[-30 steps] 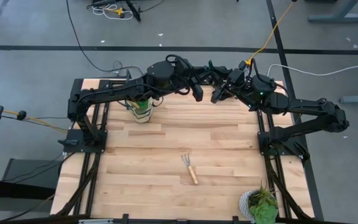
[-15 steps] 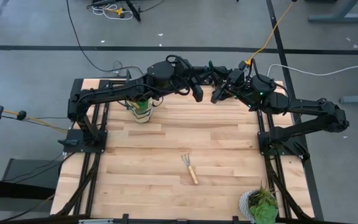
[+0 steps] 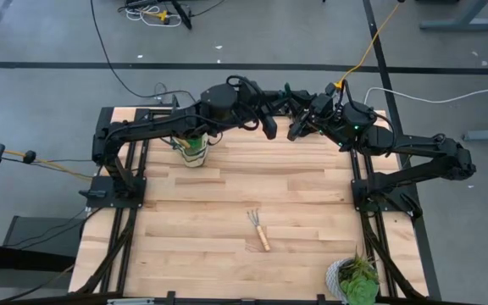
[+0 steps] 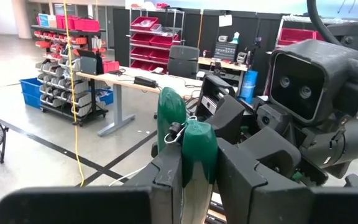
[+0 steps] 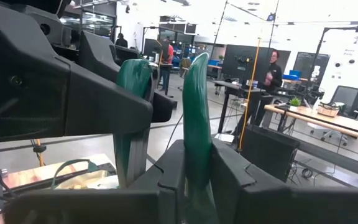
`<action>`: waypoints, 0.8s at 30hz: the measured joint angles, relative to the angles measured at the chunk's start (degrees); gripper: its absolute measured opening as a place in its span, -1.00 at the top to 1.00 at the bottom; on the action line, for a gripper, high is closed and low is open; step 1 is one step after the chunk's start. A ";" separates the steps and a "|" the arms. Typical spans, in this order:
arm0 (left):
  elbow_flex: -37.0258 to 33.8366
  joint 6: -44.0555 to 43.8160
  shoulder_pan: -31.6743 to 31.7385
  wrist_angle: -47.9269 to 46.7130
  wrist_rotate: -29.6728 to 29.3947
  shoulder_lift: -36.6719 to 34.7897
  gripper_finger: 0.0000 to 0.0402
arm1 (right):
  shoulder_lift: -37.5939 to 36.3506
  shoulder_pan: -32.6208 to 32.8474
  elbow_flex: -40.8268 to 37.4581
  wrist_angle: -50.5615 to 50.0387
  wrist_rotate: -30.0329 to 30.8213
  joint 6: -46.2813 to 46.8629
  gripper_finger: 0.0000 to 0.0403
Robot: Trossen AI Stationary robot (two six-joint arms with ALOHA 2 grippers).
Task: Pick & Place Garden tools in Gardening bag
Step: Put the dark green shears into the gardening bag
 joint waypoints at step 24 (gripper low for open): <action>-0.03 1.34 -0.20 -3.71 -2.30 -0.98 0.69 | -1.76 0.00 0.09 0.29 3.93 -1.38 0.26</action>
